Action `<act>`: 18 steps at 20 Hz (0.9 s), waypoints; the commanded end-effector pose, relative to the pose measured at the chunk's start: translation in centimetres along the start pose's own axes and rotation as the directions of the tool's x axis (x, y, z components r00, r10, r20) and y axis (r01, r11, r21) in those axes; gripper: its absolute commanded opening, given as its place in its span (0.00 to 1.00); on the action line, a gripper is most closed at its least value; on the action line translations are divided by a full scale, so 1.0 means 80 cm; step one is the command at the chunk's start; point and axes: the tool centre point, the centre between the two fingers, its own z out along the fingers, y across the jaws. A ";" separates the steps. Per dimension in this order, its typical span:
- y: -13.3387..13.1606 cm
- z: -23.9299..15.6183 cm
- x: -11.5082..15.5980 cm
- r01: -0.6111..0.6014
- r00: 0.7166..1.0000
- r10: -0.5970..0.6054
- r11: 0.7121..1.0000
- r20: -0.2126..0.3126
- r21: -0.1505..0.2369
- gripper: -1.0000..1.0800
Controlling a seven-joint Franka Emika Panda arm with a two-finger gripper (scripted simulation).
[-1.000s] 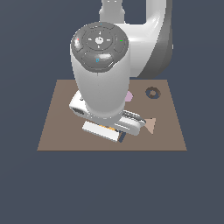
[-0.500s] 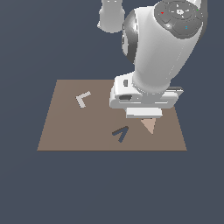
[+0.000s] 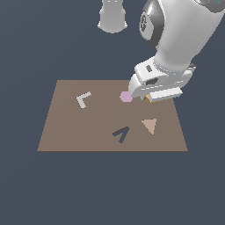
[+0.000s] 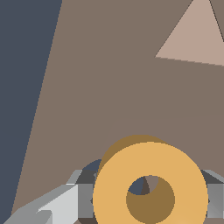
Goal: Insert a designated object into the corresponding slot on a board.
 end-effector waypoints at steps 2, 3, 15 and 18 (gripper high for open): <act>-0.016 -0.001 -0.015 0.048 0.999 -0.048 0.999 0.000 0.000 0.00; -0.019 -0.001 -0.018 0.057 0.998 -0.057 0.998 0.000 -0.001 0.00; -0.026 0.009 -0.026 0.081 0.997 -0.081 0.997 0.000 0.000 0.00; -0.026 0.011 -0.026 0.081 0.997 -0.081 0.997 0.000 0.000 0.96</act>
